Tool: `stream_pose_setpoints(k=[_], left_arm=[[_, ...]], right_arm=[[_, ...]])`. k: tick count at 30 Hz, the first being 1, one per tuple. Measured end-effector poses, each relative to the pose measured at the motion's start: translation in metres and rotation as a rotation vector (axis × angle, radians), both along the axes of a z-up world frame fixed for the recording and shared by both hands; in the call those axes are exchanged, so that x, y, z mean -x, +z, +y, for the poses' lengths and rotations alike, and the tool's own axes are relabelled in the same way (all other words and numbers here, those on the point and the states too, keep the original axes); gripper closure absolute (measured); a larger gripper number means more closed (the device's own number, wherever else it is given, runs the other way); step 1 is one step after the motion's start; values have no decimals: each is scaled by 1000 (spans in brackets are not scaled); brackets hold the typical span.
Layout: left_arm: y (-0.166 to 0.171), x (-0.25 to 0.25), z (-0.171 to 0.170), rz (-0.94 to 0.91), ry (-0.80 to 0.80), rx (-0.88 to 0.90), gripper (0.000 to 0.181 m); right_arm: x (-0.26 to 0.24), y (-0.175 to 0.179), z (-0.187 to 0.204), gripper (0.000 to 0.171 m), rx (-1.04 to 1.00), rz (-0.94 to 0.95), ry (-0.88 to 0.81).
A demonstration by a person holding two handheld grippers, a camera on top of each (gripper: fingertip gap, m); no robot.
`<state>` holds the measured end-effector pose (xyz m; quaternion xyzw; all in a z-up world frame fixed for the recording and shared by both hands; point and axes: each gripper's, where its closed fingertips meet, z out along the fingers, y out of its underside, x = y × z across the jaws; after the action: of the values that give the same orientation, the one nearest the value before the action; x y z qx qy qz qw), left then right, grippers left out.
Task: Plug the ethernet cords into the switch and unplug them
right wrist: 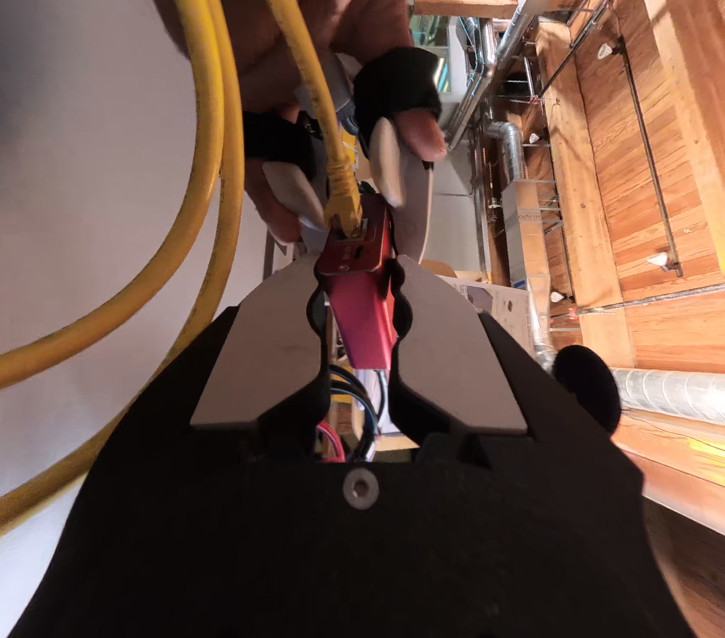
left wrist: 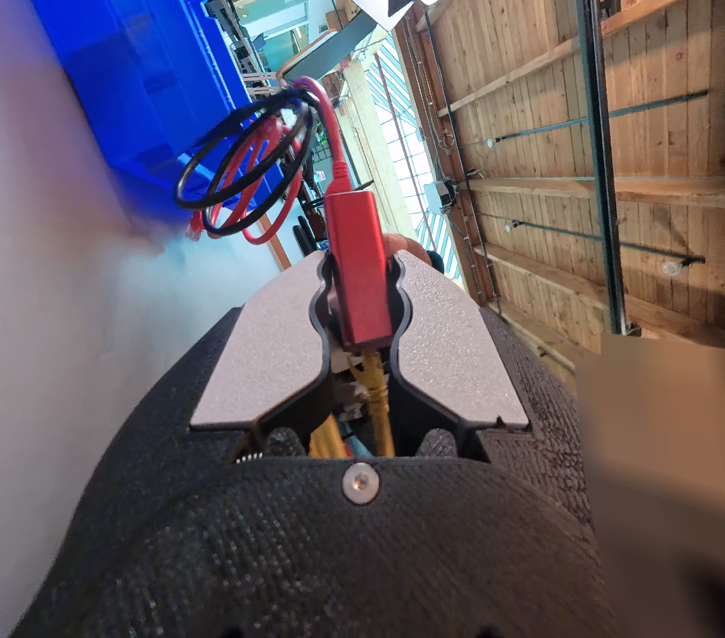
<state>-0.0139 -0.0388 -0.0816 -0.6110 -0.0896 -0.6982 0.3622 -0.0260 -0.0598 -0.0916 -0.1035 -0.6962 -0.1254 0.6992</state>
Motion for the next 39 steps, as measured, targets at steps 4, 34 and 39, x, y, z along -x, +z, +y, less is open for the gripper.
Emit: stream_pose_setpoints(k=[4,34,39], left_arm=[[28,14,-5,23,18,-178,142],[54,9,-31,380,145,-605,154],[54,21,-27,330,159,-583,154]], right_arm=[[-12,35,5,145,307,51,24],[-22,95,20,134,1903,-32,279],[-53,74,65,122,1962,120,231]])
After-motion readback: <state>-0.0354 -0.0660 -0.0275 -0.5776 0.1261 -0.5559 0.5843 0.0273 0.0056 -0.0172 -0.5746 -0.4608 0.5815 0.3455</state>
